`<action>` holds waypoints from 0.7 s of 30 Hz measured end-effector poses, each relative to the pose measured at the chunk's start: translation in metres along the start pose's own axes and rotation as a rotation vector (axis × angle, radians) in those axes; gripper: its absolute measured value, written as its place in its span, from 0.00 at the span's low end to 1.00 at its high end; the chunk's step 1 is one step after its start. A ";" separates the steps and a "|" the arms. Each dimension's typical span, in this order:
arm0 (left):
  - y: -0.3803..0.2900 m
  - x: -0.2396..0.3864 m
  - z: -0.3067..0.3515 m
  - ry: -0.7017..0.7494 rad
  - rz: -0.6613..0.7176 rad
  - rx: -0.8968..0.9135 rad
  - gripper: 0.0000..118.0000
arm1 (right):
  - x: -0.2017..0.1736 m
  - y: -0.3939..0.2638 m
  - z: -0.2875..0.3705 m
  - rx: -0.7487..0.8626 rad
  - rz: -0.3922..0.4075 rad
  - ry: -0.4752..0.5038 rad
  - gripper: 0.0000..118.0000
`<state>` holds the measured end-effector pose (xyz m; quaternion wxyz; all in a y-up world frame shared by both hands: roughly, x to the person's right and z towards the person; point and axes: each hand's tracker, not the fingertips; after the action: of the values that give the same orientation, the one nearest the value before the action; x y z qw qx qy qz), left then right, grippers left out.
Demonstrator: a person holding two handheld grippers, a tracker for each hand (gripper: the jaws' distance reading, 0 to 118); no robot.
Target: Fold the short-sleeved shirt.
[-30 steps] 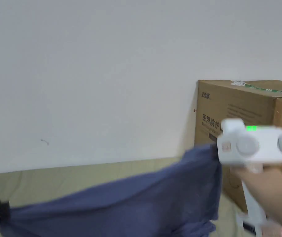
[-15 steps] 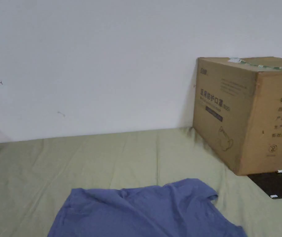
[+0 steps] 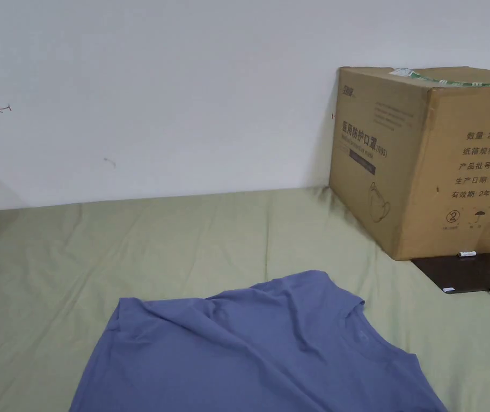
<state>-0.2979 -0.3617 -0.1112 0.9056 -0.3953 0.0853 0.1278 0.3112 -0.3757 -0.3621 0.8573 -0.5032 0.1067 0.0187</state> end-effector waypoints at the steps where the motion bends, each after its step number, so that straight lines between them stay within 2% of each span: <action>1: 0.000 -0.002 0.003 -0.033 0.015 0.044 0.24 | -0.002 0.001 0.003 0.010 -0.002 -0.001 0.32; 2: 0.002 -0.001 0.008 -0.042 0.024 0.068 0.48 | -0.001 0.000 0.006 0.072 -0.022 0.018 0.72; 3: 0.006 0.000 0.014 -0.044 0.032 0.077 0.73 | -0.002 0.001 0.019 0.167 -0.036 0.081 0.91; 4: 0.011 0.001 0.021 -0.053 0.046 0.093 0.95 | -0.006 0.003 0.033 0.225 -0.051 0.114 1.00; 5: 0.015 0.003 0.028 -0.061 0.055 0.111 0.98 | -0.011 0.006 0.046 0.275 -0.064 0.126 1.00; 6: 0.021 0.007 0.037 -0.068 0.057 0.149 0.96 | -0.025 0.006 0.074 0.356 -0.074 0.164 1.00; 7: 0.027 0.009 0.053 -0.104 0.064 0.250 0.98 | -0.030 0.008 0.091 0.454 -0.105 0.213 1.00; 9: 0.038 0.005 0.062 -0.075 0.051 0.276 1.00 | -0.043 0.015 0.116 0.541 -0.093 0.262 1.00; 13: 0.057 0.022 0.096 -0.078 0.083 0.480 1.00 | -0.074 0.029 0.158 0.700 -0.053 0.245 1.00; 16: 0.064 0.031 0.116 -0.033 0.066 0.559 0.99 | -0.094 0.031 0.179 0.843 -0.027 0.218 0.97; 17: 0.067 0.042 0.121 -0.036 0.061 0.548 0.90 | -0.098 0.032 0.183 0.865 -0.033 0.233 0.87; 18: 0.068 0.045 0.123 -0.027 0.048 0.549 0.73 | -0.101 0.034 0.186 0.882 -0.041 0.250 0.71; 19: 0.071 0.049 0.125 0.004 0.018 0.528 0.46 | -0.105 0.035 0.189 0.881 -0.051 0.265 0.42; 20: 0.072 0.051 0.124 0.041 -0.003 0.486 0.07 | -0.108 0.038 0.189 0.868 -0.056 0.266 0.06; 21: 0.076 0.054 0.119 0.075 -0.017 0.434 0.01 | -0.110 0.041 0.187 0.841 -0.066 0.271 0.05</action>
<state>-0.2624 -0.2149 -0.0976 0.9667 -0.1961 0.1411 0.0842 0.2283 -0.1846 -0.2871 0.9659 -0.1118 0.2004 -0.1199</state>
